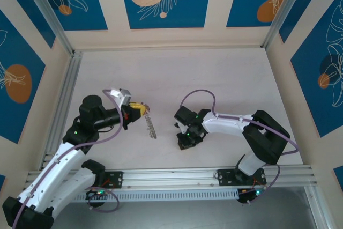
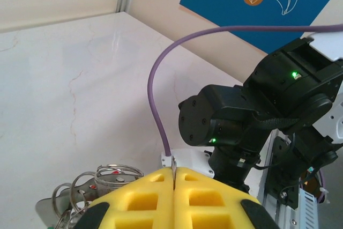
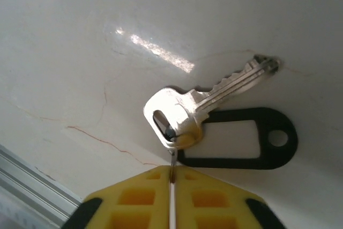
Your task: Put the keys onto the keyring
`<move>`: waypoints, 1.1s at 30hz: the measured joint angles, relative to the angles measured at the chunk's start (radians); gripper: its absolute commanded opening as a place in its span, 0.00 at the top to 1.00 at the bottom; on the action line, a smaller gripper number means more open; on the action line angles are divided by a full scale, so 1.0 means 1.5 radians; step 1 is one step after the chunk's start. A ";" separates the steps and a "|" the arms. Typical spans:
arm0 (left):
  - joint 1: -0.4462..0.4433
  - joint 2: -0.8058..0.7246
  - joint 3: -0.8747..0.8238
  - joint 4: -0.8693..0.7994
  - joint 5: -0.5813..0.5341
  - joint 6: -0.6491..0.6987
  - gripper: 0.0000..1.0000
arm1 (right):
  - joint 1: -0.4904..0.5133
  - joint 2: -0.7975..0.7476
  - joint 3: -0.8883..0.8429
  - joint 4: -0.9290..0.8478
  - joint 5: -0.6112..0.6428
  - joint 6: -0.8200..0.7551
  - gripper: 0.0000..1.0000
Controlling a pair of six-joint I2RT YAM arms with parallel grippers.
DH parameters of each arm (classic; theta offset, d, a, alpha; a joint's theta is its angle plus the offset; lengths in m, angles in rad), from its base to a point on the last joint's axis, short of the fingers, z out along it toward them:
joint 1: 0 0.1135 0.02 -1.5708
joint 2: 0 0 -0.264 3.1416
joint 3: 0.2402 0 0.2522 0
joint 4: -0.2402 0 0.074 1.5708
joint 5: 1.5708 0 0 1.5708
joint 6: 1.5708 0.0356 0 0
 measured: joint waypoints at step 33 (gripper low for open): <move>0.016 -0.001 -0.005 0.040 0.021 -0.025 1.00 | -0.006 -0.004 0.001 0.014 0.028 0.004 0.70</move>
